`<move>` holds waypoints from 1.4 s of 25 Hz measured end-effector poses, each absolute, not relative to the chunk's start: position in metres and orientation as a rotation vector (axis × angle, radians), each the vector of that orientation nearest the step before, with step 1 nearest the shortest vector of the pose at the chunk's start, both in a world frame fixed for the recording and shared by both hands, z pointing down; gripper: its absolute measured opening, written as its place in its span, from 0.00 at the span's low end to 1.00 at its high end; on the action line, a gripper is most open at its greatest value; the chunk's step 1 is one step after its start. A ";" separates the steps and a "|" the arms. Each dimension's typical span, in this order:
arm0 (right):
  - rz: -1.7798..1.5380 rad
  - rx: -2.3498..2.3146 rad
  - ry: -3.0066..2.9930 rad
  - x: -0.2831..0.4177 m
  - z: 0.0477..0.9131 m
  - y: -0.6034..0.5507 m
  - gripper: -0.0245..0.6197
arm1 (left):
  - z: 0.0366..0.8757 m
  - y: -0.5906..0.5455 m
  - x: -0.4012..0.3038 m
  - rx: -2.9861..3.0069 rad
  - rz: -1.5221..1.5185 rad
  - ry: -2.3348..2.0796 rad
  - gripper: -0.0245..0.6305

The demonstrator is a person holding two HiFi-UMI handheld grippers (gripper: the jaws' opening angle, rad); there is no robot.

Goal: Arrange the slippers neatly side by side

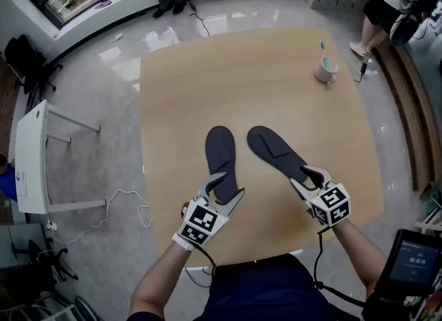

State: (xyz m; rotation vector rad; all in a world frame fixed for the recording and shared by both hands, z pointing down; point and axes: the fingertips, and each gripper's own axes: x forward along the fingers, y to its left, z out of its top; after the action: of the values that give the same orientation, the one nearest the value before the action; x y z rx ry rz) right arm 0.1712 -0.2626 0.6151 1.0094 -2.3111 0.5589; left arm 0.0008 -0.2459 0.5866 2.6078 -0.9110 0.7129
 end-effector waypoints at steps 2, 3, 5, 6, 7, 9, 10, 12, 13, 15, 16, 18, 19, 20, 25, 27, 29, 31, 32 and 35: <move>0.489 0.904 -2.290 0.169 0.625 -0.271 0.36 | 0.602 -0.249 -0.002 2.604 0.797 -0.869 0.46; 0.450 0.851 -2.282 0.168 0.631 -0.276 0.37 | 0.611 -0.250 -0.003 2.606 0.847 -0.840 0.49; 0.328 0.732 -2.271 0.166 0.640 -0.285 0.38 | 0.630 -0.254 -0.007 2.626 0.972 -0.788 0.52; 0.226 0.656 -2.264 0.162 0.644 -0.290 0.38 | 0.640 -0.257 -0.010 2.643 1.045 -0.766 0.52; 0.098 0.570 -2.250 0.157 0.648 -0.293 0.38 | 0.649 -0.261 -0.015 2.663 1.121 -0.746 0.52; -0.146 0.388 -2.191 0.149 0.663 -0.297 0.38 | 0.668 -0.271 -0.023 2.690 1.252 -0.713 0.53; -0.231 0.309 -2.154 0.147 0.672 -0.298 0.38 | 0.676 -0.276 -0.025 2.689 1.296 -0.700 0.54; -0.311 0.192 -2.102 0.144 0.689 -0.301 0.38 | 0.692 -0.283 -0.027 2.662 1.344 -0.666 0.56; -0.319 0.146 -2.088 0.143 0.696 -0.302 0.40 | 0.699 -0.284 -0.027 2.647 1.354 -0.643 0.56; -0.314 0.052 -2.062 0.140 0.709 -0.302 0.44 | 0.711 -0.282 -0.025 2.624 1.374 -0.584 0.56; -0.315 0.002 -2.045 0.139 0.714 -0.302 0.48 | 0.715 -0.280 -0.025 2.616 1.388 -0.554 0.57; -0.318 -0.076 -2.010 0.139 0.719 -0.301 0.52 | 0.721 -0.276 -0.025 2.601 1.424 -0.511 0.58; -0.312 -0.094 -2.002 0.139 0.721 -0.302 0.54 | 0.723 -0.275 -0.026 2.593 1.441 -0.498 0.58; -0.296 -0.098 -2.004 0.139 0.721 -0.303 0.55 | 0.726 -0.273 -0.026 2.586 1.456 -0.487 0.58; -0.127 -0.044 -2.067 0.134 0.725 -0.301 0.54 | 0.734 -0.266 -0.024 2.555 1.461 -0.460 0.58; -0.074 -0.028 -2.083 0.134 0.727 -0.297 0.50 | 0.735 -0.265 -0.025 2.546 1.437 -0.471 0.58; -0.036 -0.019 -2.091 0.133 0.729 -0.295 0.50 | 0.737 -0.266 -0.026 2.539 1.424 -0.477 0.58; -0.012 -0.016 -2.090 0.134 0.732 -0.293 0.50 | 0.739 -0.267 -0.027 2.531 1.413 -0.482 0.58; -0.006 -0.013 -2.089 0.134 0.733 -0.293 0.50 | 0.740 -0.267 -0.026 2.526 1.409 -0.485 0.58; 0.023 0.021 -2.088 0.135 0.737 -0.294 0.50 | 0.744 -0.267 -0.024 2.515 1.401 -0.491 0.58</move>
State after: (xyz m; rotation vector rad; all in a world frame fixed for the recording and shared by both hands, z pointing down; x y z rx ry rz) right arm 0.1346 -0.2937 0.7373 0.0206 -2.0878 0.0226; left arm -0.0238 -0.2667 0.7439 2.5147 -0.4912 1.4011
